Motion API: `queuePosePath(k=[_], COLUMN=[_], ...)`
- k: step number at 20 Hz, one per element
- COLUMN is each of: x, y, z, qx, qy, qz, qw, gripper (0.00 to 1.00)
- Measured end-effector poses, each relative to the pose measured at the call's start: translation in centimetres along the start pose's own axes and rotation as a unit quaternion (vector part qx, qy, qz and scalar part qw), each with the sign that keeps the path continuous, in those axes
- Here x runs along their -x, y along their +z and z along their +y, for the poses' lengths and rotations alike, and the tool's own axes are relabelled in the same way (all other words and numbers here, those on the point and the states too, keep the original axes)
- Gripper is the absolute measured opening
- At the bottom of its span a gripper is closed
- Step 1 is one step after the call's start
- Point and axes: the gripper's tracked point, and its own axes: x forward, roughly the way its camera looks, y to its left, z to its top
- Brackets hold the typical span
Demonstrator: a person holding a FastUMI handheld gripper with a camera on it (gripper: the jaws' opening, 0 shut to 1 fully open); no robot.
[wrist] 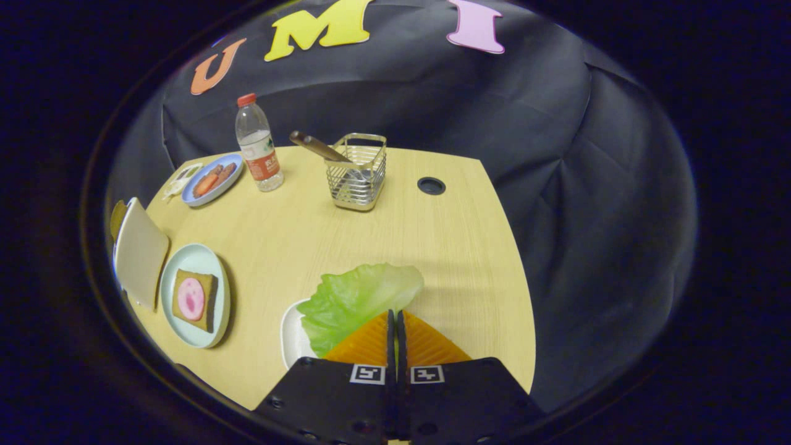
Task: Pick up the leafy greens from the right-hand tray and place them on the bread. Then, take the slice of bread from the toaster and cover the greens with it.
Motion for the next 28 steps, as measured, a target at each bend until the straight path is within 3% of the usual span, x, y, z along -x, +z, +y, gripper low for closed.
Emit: queuePosePath(k=[11, 22, 28], x=[8.3, 13.3, 13.6], y=[0.0, 0.6, 0.2], z=[3.5, 16.0, 24.6], qx=[-0.010, -0.003, 0.004], qy=[-0.047, -0.035, -0.001], qz=[-0.033, -0.054, -0.052], qw=[0.998, 0.998, 0.999], gripper=[0.00, 0.00, 0.00])
